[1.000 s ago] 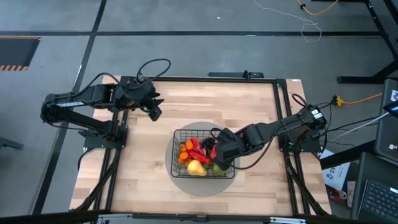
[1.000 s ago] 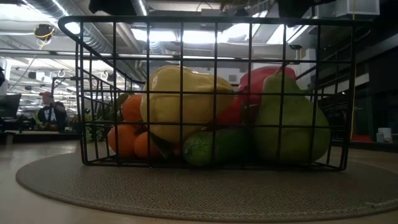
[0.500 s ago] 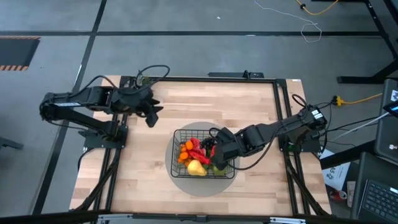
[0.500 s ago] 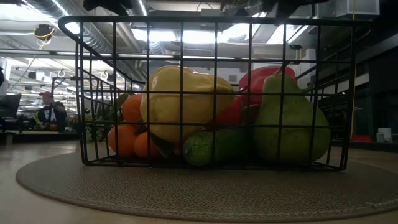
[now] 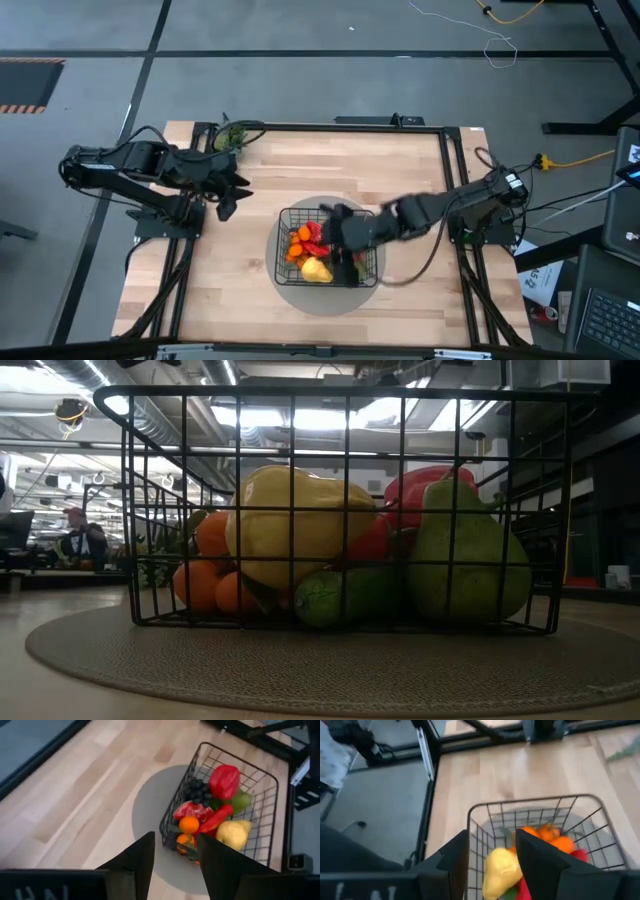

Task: Build produce basket
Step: Return to Home Position

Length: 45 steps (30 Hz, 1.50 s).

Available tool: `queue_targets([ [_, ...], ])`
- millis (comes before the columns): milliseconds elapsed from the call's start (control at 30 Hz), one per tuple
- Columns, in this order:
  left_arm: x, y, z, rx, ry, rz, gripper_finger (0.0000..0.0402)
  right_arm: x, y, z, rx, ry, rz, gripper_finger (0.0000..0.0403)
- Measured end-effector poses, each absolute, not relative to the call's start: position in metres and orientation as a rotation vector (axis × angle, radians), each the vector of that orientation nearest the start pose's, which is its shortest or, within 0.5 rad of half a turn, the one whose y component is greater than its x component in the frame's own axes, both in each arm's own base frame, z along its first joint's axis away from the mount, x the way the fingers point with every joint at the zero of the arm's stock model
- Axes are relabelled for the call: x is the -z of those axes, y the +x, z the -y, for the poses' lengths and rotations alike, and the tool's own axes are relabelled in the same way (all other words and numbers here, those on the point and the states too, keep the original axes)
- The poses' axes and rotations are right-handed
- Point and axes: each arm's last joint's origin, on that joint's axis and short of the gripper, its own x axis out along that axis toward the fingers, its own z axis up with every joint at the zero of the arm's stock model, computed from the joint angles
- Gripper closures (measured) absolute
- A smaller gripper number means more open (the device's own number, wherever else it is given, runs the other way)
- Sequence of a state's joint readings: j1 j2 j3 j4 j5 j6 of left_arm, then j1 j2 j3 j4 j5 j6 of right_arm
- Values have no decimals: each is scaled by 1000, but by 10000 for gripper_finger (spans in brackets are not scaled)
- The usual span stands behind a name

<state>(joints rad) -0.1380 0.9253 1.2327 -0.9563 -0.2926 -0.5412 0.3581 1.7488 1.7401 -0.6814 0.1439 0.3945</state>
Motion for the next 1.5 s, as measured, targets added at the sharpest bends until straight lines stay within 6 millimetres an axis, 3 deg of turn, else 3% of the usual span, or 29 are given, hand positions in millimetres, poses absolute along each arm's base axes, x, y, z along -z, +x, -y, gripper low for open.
queue_targets([
  [167, -387, 149, 16, -302, -372, -600, 260, -389, 348, -100, -114, 214, -641, 241],
  [400, -384, 146, 19, -227, -326, -656, 260, -426, 295, -74, -12, 182, -625, 241],
  [533, -386, 143, 19, -185, -299, -649, 260, -440, 266, -71, 70, 150, -609, 241],
  [733, -382, 126, 17, -118, -271, -564, 260, -453, 239, -75, 16, 101, -555, 241],
  [900, -362, 103, 14, -60, -310, -362, 260, -433, 230, -75, -20, 72, -502, 241],
  [1067, -331, 88, 11, -3, -311, -114, 260, -392, 218, -71, -47, 155, -420, 241],
  [1267, -290, 71, 8, 12, -329, 4, 260, -346, 196, -65, -129, 256, -235, 241],
  [1500, -254, 66, 8, 83, -320, 141, 259, -294, 167, -55, -180, 315, -33, 241],
])
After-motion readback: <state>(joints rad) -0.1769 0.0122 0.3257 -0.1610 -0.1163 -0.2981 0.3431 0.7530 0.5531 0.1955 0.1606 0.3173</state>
